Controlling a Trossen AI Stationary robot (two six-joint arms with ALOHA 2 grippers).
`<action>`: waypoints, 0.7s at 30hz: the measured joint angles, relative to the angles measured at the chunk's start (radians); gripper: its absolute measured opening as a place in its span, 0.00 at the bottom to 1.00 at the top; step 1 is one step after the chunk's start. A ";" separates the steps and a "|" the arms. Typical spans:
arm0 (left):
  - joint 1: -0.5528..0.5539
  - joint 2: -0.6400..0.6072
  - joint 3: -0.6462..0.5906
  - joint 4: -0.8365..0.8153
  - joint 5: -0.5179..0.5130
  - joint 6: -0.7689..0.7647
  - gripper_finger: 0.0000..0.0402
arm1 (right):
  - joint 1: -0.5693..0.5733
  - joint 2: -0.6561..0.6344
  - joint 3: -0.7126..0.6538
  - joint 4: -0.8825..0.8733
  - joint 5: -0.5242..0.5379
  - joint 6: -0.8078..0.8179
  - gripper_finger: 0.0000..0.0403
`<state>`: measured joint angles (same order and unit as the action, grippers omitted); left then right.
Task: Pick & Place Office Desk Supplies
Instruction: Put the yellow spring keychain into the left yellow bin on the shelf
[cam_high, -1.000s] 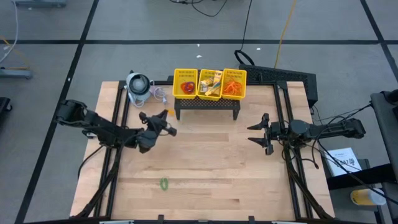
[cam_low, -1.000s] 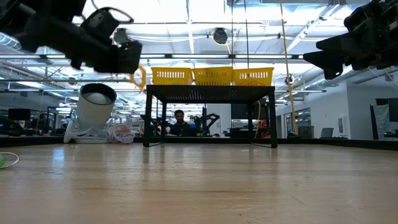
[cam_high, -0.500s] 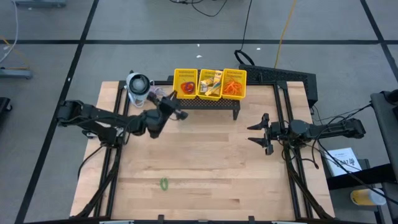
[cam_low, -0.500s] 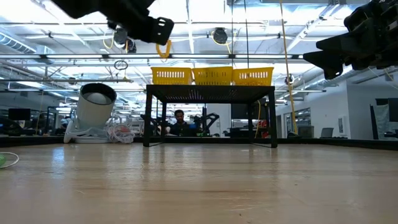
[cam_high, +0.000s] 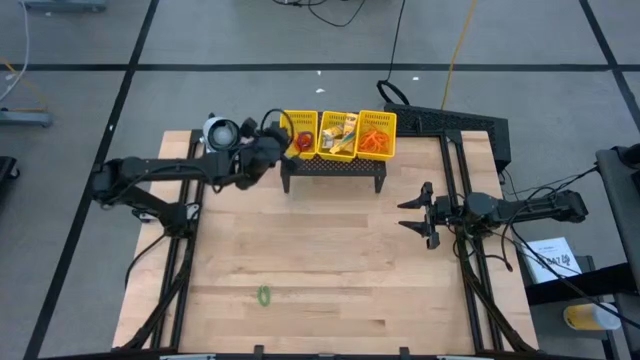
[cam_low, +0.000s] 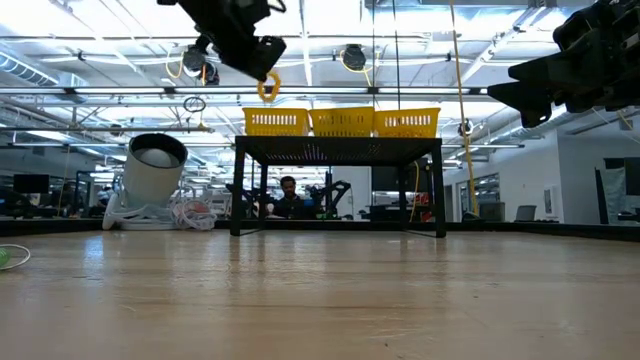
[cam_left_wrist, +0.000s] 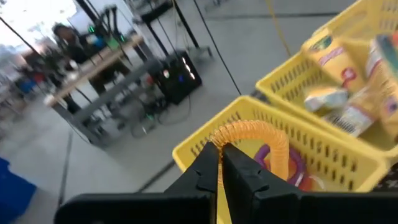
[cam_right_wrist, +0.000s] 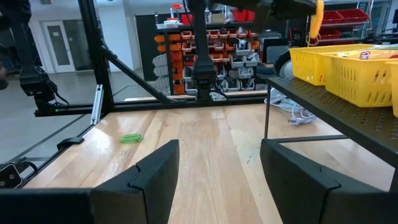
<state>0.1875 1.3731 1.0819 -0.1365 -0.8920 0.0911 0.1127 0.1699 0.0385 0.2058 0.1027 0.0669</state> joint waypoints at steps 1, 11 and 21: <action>0.015 0.000 0.003 -0.027 0.022 -0.020 0.03 | 0.000 0.000 0.000 0.000 0.000 0.000 0.53; 0.070 0.018 0.006 -0.051 0.190 -0.084 0.03 | 0.000 0.000 0.000 0.000 0.000 0.000 0.53; 0.076 0.048 0.006 0.006 0.160 -0.067 0.18 | 0.000 0.000 0.000 0.000 0.000 0.000 0.53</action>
<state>0.2634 1.4208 1.0882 -0.1304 -0.7317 0.0236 0.1130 0.1696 0.0386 0.2058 0.1028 0.0669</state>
